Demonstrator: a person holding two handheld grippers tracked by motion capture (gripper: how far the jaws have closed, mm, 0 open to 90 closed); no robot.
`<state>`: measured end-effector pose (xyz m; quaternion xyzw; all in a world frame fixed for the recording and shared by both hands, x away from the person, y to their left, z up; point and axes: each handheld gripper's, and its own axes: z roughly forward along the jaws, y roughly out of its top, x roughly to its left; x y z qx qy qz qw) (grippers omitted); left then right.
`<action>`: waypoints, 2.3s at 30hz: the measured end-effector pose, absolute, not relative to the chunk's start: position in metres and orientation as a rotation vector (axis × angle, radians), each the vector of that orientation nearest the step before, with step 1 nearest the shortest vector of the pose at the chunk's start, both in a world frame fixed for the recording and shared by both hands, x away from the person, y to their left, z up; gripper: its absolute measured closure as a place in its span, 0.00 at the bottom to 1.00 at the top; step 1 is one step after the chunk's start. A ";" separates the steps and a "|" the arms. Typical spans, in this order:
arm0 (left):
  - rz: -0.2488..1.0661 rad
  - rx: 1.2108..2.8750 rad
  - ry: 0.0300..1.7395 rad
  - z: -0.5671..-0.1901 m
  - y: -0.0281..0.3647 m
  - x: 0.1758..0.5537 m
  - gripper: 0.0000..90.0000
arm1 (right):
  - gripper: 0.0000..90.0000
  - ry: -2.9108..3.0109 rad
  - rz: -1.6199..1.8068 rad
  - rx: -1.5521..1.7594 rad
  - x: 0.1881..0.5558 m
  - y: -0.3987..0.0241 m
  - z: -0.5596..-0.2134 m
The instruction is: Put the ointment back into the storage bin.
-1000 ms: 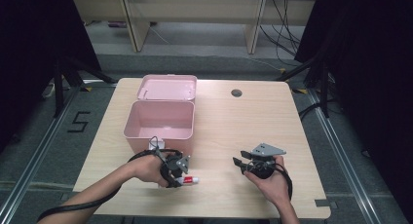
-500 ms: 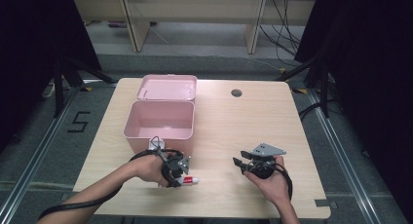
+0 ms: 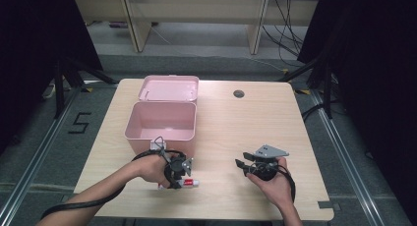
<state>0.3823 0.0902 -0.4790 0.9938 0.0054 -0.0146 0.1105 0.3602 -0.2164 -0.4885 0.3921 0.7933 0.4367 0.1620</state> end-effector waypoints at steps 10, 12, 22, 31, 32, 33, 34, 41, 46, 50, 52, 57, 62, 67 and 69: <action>-0.030 2.925 -0.015 -0.476 0.092 0.382 0.77 | 0.63 2.259 1.247 1.120 0.360 -0.217 -0.488; -0.034 2.924 -0.014 -0.475 0.093 0.381 0.77 | 0.63 2.261 1.245 1.120 0.360 -0.217 -0.488; -0.011 2.895 -0.032 -0.465 0.101 0.379 0.77 | 0.63 2.270 1.237 1.120 0.360 -0.217 -0.489; 0.002 2.868 -0.021 -0.456 0.106 0.378 0.77 | 0.63 2.271 1.240 1.120 0.360 -0.215 -0.490; 0.004 2.871 -0.029 -0.455 0.106 0.378 0.77 | 0.63 2.271 1.241 1.120 0.360 -0.215 -0.490; 0.014 2.870 -0.039 -0.453 0.107 0.378 0.77 | 0.63 2.272 1.237 1.104 0.361 -0.216 -0.490; 0.018 2.871 -0.044 -0.452 0.107 0.378 0.77 | 0.63 2.274 1.237 1.108 0.361 -0.215 -0.490; 0.043 2.862 -0.047 -0.444 0.112 0.379 0.77 | 0.63 2.270 1.246 1.115 0.361 -0.215 -0.492; 0.053 2.861 -0.045 -0.437 0.115 0.380 0.77 | 0.63 2.269 1.249 1.116 0.361 -0.215 -0.492; 0.060 2.859 -0.041 -0.433 0.116 0.380 0.77 | 0.63 2.270 1.268 1.131 0.360 -0.213 -0.493; 0.065 2.859 -0.045 -0.431 0.117 0.380 0.77 | 0.63 2.271 1.234 1.094 0.362 -0.214 -0.493; 0.072 2.845 -0.027 -0.428 0.120 0.380 0.77 | 0.63 2.278 1.228 1.092 0.361 -0.214 -0.493; 0.086 2.848 -0.037 -0.421 0.122 0.382 0.77 | 0.63 2.274 1.224 1.092 0.361 -0.215 -0.492; 0.106 2.847 -0.030 -0.414 0.125 0.383 0.77 | 0.63 2.272 1.230 1.091 0.361 -0.214 -0.492; 0.108 2.837 -0.018 -0.413 0.125 0.383 0.77 | 0.63 2.278 1.218 1.092 0.361 -0.215 -0.492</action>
